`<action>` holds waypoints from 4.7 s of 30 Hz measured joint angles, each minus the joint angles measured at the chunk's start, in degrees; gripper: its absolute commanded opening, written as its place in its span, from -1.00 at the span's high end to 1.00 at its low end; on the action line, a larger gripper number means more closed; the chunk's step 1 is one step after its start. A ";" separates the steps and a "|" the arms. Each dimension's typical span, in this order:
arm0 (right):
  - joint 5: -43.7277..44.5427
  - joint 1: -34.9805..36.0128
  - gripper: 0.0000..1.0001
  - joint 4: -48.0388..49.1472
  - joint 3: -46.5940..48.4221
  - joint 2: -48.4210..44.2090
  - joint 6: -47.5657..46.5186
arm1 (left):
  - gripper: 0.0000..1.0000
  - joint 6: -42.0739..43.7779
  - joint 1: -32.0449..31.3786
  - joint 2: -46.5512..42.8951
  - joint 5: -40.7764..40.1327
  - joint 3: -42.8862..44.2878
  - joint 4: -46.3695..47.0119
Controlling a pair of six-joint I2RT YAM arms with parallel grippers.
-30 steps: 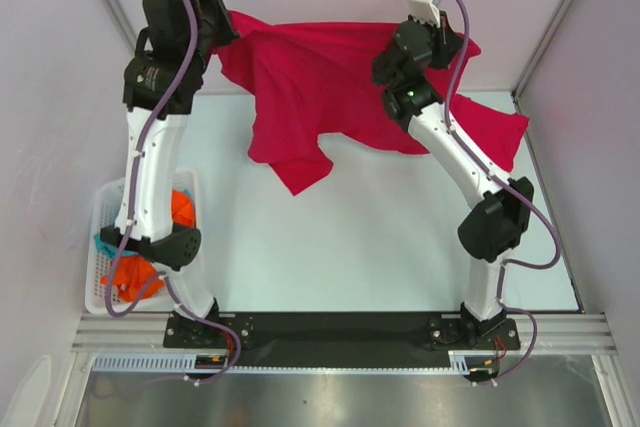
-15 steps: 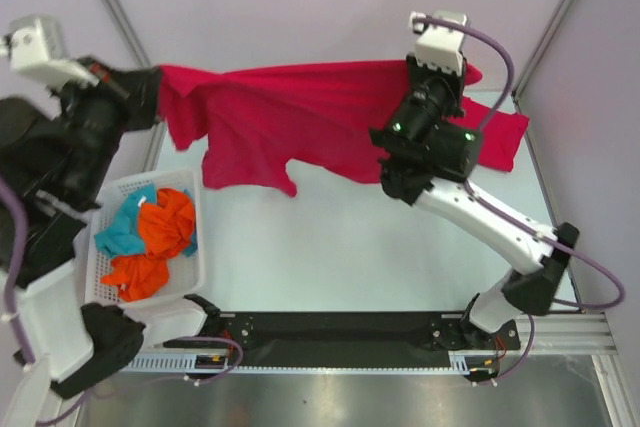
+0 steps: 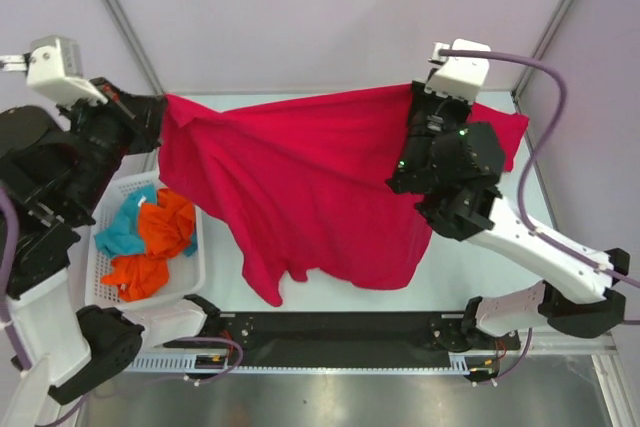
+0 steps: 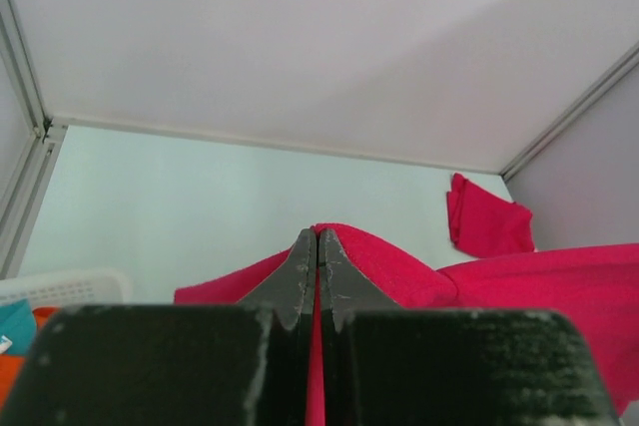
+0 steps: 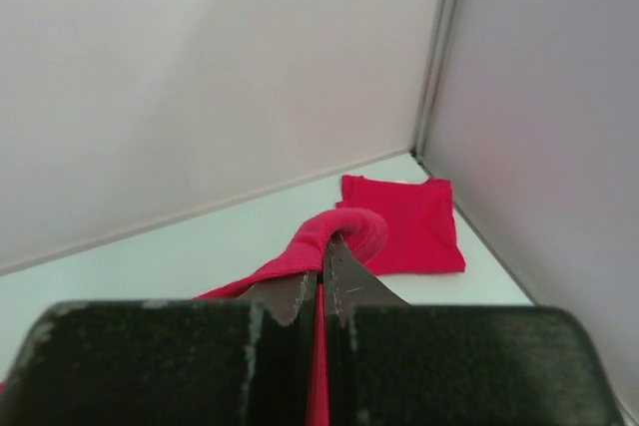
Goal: Fold and stack the t-shirts
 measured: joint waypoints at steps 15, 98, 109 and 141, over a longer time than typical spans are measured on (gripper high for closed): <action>-0.07 -25.07 1.00 35.58 -3.13 28.02 -32.37 | 1.00 1.51 11.04 20.44 3.15 -7.85 6.93; 0.87 -16.11 0.94 53.31 41.59 61.33 -67.82 | -0.95 -0.46 18.84 -2.12 18.01 -41.77 12.09; 0.90 -20.83 0.84 55.06 42.82 51.08 -67.56 | -0.96 -0.46 19.06 -1.33 18.91 -41.77 12.90; -0.61 34.45 0.78 6.14 51.58 23.43 -17.97 | -0.96 0.15 19.47 -0.39 20.55 -40.35 14.84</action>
